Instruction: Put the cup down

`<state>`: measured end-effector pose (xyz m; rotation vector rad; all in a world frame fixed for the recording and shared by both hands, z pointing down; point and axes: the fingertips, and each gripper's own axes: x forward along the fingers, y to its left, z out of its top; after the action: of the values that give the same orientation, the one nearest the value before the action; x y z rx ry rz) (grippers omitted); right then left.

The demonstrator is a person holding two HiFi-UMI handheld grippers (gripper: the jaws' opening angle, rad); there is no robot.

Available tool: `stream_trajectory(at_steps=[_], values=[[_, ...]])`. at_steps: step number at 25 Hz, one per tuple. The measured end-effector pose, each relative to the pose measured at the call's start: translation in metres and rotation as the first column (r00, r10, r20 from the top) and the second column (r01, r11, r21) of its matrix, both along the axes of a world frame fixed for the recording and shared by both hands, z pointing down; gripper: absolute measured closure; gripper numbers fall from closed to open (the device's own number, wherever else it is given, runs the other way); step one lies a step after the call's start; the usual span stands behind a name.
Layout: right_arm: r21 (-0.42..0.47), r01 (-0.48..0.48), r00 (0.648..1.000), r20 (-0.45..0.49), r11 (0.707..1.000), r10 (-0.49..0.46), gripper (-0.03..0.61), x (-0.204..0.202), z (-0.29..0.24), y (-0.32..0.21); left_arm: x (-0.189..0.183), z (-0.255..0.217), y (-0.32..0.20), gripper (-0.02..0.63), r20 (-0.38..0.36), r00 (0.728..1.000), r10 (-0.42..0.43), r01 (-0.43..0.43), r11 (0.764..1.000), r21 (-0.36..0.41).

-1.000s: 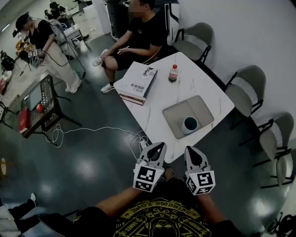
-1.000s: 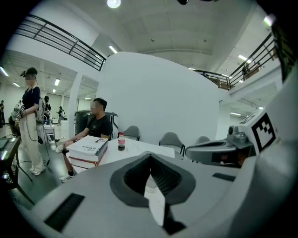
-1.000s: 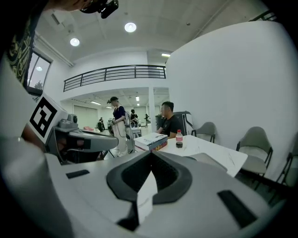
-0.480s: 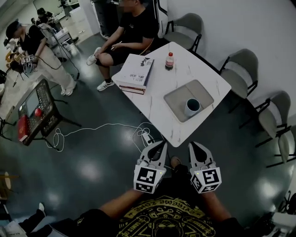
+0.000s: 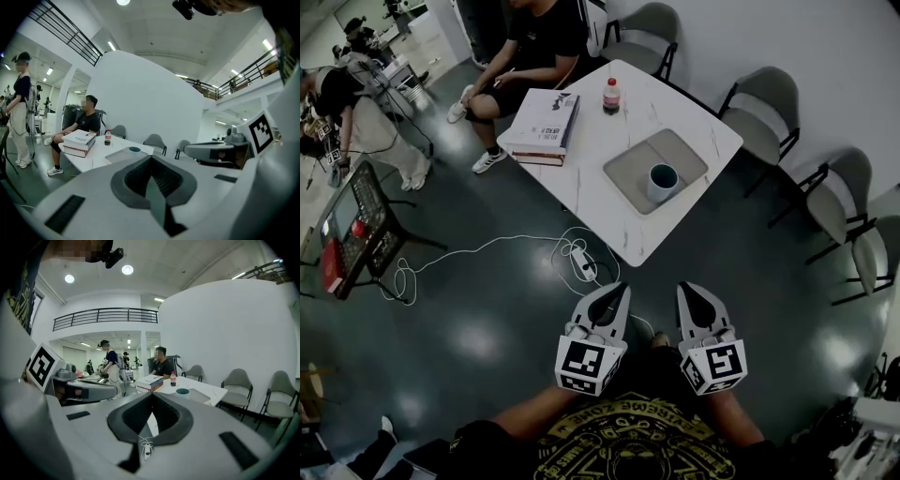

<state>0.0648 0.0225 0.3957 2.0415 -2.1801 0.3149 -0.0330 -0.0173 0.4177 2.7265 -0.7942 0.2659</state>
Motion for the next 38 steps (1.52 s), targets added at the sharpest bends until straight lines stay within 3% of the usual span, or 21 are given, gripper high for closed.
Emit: stream_trajectory(at_steps=[12, 21, 26, 38], values=[[-0.017, 0.097, 0.995, -0.024, 0.995, -0.098, 0.572, 0.051, -0.004, 0.078, 0.057, -0.021, 0.076, 0.612, 0.009, 0.998, -0.057, 0.056, 0.996, 0.076], [-0.032, 0.253, 0.967, -0.021, 0.967, -0.254, 0.572, 0.064, 0.004, 0.114, 0.051, -0.008, 0.117, 0.612, 0.044, 0.974, -0.222, 0.218, 0.972, 0.081], [-0.017, 0.319, 0.948, 0.019, 0.948, -0.319, 0.572, 0.06, 0.011, 0.137, 0.051, 0.008, 0.144, 0.612, 0.049, 0.964, -0.263, 0.26, 0.964, 0.058], [-0.047, 0.323, 0.946, -0.002, 0.945, -0.323, 0.575, 0.067, 0.032, 0.155, 0.072, 0.026, 0.155, 0.612, 0.038, 0.965, -0.259, 0.259, 0.966, 0.021]])
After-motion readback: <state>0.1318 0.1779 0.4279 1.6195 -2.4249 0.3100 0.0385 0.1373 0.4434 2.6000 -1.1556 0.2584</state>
